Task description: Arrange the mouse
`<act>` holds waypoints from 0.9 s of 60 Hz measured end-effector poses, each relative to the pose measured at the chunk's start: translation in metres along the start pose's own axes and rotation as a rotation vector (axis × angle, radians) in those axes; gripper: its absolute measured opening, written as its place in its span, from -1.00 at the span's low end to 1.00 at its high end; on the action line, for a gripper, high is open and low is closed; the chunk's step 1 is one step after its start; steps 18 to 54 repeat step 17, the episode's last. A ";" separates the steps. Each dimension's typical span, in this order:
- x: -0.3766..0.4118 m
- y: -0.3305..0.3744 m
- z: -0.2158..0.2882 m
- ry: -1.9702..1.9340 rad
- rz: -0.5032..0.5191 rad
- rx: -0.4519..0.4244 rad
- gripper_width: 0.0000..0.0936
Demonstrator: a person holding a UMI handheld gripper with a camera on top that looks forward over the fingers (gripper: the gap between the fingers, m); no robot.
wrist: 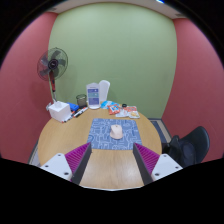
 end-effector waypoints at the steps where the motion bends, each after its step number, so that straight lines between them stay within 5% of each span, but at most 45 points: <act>1: 0.000 0.005 -0.003 -0.004 0.000 0.000 0.79; 17: -0.006 0.065 -0.025 0.003 0.004 -0.010 0.79; 54: -0.006 0.065 -0.025 0.003 0.004 -0.010 0.79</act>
Point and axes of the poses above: the point between the fingertips, and its own axes, seen from behind it with the camera up: x to the left, z up, y backward, against the way the camera looks, the point moved 8 cm from there along y, backward, against the way the camera looks, and after that the axes turned 4 degrees about -z, right-handed, at the moved point
